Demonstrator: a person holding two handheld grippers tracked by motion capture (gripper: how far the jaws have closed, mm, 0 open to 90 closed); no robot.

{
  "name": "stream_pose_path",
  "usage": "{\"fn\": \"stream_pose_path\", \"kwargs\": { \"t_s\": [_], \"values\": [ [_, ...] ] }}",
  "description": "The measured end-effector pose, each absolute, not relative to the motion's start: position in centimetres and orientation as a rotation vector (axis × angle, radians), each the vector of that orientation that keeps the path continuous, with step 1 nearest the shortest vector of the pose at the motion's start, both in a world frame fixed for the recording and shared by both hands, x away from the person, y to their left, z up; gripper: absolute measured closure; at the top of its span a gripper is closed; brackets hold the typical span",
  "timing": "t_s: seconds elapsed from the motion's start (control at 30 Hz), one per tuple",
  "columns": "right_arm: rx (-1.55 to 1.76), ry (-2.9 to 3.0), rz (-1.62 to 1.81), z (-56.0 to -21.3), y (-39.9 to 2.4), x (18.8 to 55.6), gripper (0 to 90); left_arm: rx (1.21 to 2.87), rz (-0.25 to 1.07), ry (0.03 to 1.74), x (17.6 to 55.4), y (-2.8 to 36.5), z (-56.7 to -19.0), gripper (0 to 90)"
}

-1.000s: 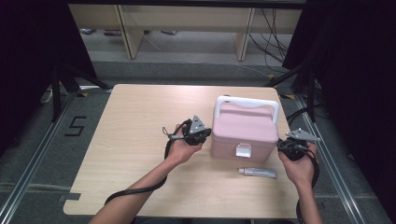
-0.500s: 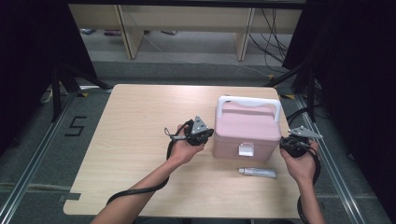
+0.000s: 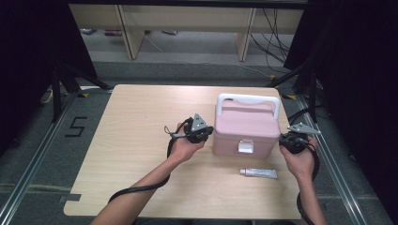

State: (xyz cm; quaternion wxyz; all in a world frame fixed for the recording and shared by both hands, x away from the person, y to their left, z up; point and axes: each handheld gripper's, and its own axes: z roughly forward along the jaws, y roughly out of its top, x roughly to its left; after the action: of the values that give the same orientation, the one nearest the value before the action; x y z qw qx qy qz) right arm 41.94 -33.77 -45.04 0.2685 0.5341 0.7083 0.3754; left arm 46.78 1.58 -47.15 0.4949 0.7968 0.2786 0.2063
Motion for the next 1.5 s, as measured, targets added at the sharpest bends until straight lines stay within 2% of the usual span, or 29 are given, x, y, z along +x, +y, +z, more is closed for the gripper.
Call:
{"fn": "stream_pose_path", "kwargs": {
  "t_s": [0.1, 0.23, 0.37, 0.6, 0.87, 1.2, 1.37, 1.5],
  "values": [
    [1.443, 1.878, 1.030, -44.7, -33.9, 41.4, 83.4, 1.915, 0.527, 0.707, 46.4, 3.2, -46.7, 73.7],
    [1.440, 1.884, 1.010, -44.4, -34.3, 40.3, 75.8, 1.854, 0.520, 0.752, 45.3, 6.3, -45.8, 59.5],
    [1.437, 1.870, 0.981, -44.7, -34.4, 38.8, 69.4, 1.797, 0.522, 0.775, 43.7, 9.4, -44.8, 49.8],
    [1.421, 1.885, 0.982, -45.4, -34.4, 37.5, 66.4, 1.731, 0.492, 0.829, 41.2, 13.0, -44.6, 43.5],
    [1.417, 1.860, 0.988, -45.1, -34.0, 36.3, 65.6, 1.704, 0.462, 0.865, 40.4, 14.2, -44.7, 41.9],
    [1.506, 1.853, 1.020, -45.1, -33.3, 34.9, 67.8, 1.675, 0.412, 0.809, 39.4, 12.6, -43.7, 42.7],
    [1.429, 1.866, 1.030, -44.7, -33.4, 34.7, 73.1, 1.681, 0.403, 0.776, 39.2, 11.3, -43.7, 45.5],
    [1.443, 1.860, 1.056, -44.6, -33.4, 34.3, 85.0, 1.697, 0.414, 0.739, 39.0, 10.3, -43.8, 49.4]
  ]
}}
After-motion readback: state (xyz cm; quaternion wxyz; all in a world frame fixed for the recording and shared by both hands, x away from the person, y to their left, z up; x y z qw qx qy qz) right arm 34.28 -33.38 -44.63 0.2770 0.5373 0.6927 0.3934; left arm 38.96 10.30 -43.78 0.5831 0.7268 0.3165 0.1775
